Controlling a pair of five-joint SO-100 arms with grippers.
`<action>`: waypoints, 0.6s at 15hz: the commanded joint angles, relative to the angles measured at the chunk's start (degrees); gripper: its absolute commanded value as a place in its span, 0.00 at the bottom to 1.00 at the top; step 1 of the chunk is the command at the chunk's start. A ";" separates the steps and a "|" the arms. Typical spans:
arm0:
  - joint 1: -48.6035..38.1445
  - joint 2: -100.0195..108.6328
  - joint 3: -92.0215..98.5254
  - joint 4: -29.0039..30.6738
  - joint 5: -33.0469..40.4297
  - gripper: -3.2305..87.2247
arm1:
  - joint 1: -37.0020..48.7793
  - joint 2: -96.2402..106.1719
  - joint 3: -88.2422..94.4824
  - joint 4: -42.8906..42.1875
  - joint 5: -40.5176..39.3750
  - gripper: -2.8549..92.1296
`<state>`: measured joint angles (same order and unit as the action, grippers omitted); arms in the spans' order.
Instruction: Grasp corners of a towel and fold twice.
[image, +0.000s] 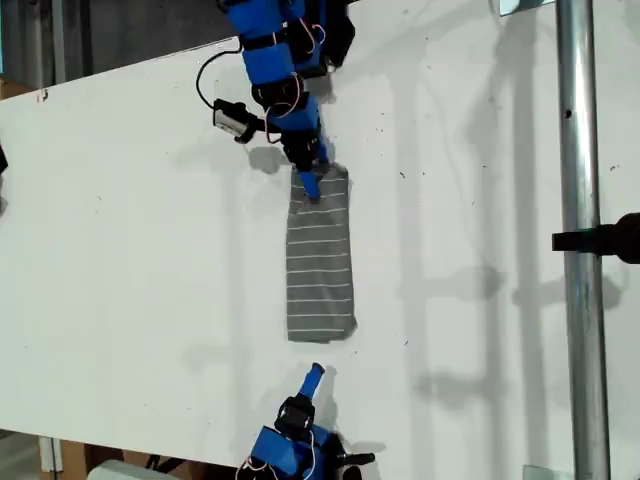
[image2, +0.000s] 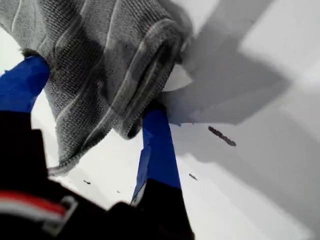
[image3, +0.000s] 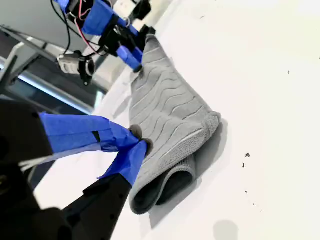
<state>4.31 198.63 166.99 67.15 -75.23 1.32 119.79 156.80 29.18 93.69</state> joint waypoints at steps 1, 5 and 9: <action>-0.18 0.44 -0.79 -0.70 -0.18 0.01 | -0.44 -16.35 -14.15 -5.80 -3.69 0.41; 0.53 0.44 -1.49 0.62 -0.35 0.01 | 1.23 -20.30 -28.56 15.12 -12.22 0.03; 0.18 0.44 -1.41 0.44 0.53 0.01 | -1.58 -12.48 -36.30 55.99 -14.15 0.03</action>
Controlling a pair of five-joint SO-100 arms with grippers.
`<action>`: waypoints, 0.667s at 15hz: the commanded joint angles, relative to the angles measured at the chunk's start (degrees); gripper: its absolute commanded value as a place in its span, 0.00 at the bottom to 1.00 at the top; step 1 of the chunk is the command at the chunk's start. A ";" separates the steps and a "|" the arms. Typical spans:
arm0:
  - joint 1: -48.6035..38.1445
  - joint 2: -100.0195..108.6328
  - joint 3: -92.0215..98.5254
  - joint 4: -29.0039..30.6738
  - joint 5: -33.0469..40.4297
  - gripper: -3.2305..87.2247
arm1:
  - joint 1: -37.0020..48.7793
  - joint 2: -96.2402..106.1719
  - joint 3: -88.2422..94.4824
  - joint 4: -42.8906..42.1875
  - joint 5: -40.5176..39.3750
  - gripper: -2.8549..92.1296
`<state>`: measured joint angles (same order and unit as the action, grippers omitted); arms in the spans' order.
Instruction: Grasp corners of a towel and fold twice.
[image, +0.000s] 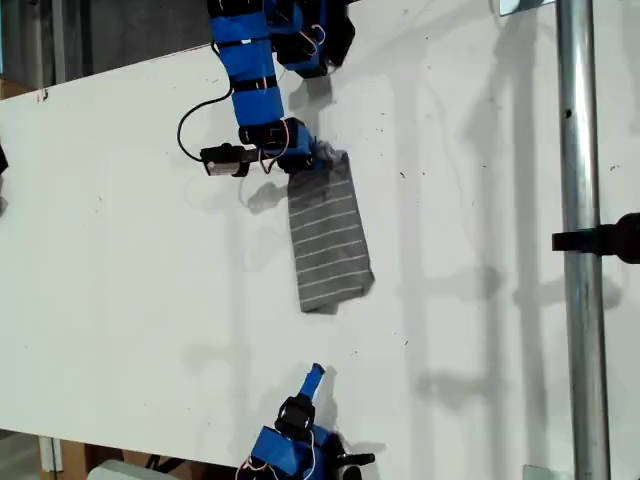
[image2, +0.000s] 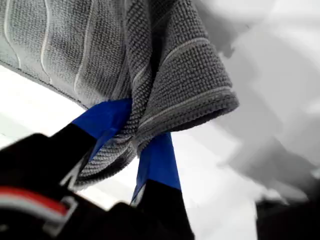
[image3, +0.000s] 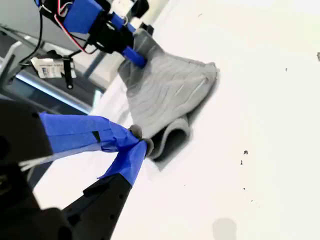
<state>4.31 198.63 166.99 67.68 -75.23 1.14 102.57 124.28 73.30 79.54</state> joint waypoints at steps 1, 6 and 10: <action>0.26 0.44 -1.32 -0.26 0.53 0.01 | -2.99 5.19 -6.24 20.21 1.85 0.03; 0.70 0.44 -1.32 -0.35 0.26 0.01 | -5.71 0.88 -17.14 -10.81 -8.96 0.03; 0.70 0.44 -1.23 -0.09 0.35 0.01 | -5.54 -8.35 -20.92 -29.88 -10.55 0.03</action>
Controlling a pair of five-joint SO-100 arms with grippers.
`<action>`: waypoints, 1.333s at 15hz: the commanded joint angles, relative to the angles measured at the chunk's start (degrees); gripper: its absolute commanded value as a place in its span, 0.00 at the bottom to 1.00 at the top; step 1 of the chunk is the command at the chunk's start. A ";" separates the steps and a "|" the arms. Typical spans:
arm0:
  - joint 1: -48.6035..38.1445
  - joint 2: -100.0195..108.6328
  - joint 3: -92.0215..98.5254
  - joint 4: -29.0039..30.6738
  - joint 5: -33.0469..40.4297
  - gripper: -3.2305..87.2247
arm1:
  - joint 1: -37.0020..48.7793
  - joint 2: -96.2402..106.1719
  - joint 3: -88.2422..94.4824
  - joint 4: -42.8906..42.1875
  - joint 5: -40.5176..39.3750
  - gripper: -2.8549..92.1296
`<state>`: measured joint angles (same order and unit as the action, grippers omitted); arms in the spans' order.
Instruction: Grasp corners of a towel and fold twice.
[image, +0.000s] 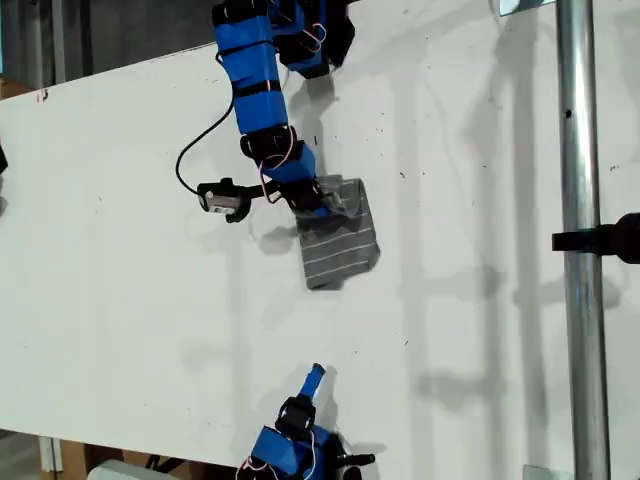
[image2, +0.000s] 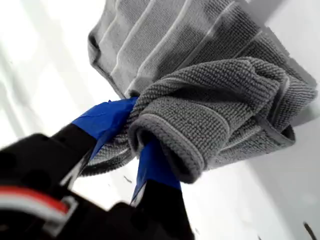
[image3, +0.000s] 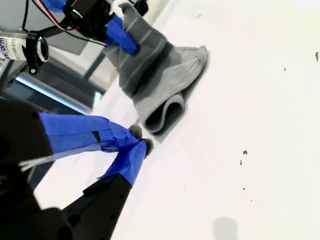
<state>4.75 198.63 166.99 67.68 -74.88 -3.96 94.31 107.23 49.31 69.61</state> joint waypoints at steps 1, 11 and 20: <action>0.26 0.44 -1.23 -0.26 0.00 0.01 | -0.18 -1.41 -3.78 -8.70 -0.79 0.03; -0.09 0.44 -0.53 -0.88 0.35 0.01 | -1.05 30.23 23.03 -46.23 -13.71 0.10; -2.11 0.44 9.23 -5.27 6.50 0.01 | 5.71 93.60 49.39 22.24 3.52 0.03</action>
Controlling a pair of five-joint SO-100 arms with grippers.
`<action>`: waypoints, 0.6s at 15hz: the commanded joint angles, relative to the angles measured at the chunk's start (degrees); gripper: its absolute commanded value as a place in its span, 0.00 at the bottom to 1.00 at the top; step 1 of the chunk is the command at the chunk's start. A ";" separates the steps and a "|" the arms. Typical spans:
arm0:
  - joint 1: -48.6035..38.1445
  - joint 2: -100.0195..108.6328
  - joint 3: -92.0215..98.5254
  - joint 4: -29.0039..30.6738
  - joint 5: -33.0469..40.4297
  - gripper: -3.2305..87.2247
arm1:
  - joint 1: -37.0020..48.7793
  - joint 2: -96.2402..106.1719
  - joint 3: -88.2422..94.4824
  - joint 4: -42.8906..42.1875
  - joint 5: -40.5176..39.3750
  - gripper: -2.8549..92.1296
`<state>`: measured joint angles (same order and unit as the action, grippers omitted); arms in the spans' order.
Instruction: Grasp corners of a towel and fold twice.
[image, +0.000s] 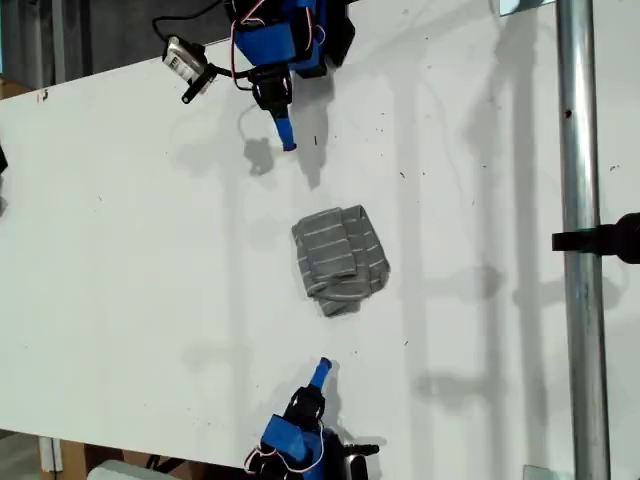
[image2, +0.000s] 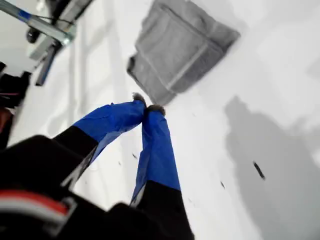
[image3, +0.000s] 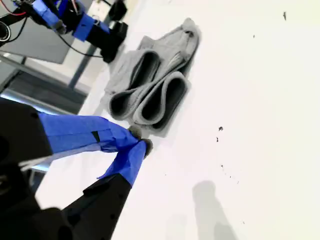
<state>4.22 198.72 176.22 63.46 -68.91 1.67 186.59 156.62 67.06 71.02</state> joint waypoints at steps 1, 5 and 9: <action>-1.93 0.35 1.23 -0.79 0.44 0.01 | -0.09 1.32 1.32 6.33 3.16 0.03; -2.20 0.35 2.55 6.33 -7.82 0.01 | 1.49 1.76 8.70 17.84 15.12 0.04; -4.13 0.26 2.55 10.46 10.11 0.01 | -0.70 1.76 8.79 18.37 14.85 0.12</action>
<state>0.44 198.81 178.42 73.65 -79.54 1.58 188.70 166.11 84.90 85.61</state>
